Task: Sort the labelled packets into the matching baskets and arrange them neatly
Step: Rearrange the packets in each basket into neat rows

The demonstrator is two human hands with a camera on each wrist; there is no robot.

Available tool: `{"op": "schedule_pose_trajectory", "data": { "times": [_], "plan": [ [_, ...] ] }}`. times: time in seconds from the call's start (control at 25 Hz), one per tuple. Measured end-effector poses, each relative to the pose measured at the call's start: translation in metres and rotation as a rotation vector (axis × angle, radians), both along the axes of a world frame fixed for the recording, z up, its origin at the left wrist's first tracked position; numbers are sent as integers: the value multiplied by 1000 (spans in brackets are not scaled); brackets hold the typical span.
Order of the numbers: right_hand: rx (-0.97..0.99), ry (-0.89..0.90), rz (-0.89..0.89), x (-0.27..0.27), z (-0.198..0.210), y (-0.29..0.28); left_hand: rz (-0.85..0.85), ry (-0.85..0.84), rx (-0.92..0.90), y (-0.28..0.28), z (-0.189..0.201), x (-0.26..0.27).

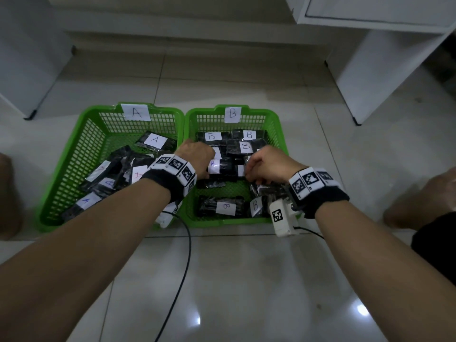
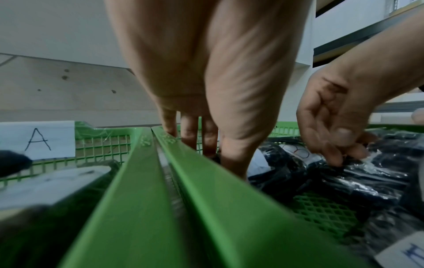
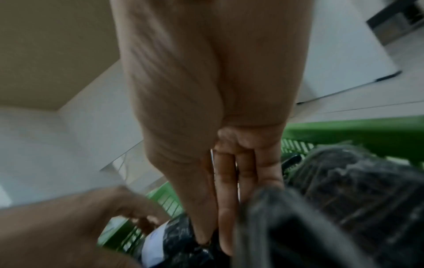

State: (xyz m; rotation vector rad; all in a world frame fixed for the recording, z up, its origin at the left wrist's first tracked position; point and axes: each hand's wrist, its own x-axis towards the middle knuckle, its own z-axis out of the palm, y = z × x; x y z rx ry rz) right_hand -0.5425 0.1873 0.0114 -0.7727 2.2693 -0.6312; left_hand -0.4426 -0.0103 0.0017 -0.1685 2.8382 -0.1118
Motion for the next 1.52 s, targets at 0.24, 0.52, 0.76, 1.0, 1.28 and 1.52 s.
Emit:
{"op": "schedule_pose_trajectory", "data": {
  "times": [0.24, 0.52, 0.76, 1.0, 1.28, 1.52],
  "plan": [
    [417, 116, 477, 38, 2, -30, 13, 17, 73, -3, 0, 6],
    [487, 120, 605, 40, 6, -41, 42, 9, 151, 0, 10, 10],
    [305, -100, 386, 2, 37, -37, 304, 173, 729, -16, 42, -1],
    [39, -126, 79, -44, 65, -46, 321, 192, 851, -29, 60, -16],
    [-293, -7, -412, -61, 16, -66, 317, 366, 493, -50, 42, -44],
    [-71, 184, -336, -82, -9, -111, 295, 21, 310, -68, 29, -48]
  ]
}}
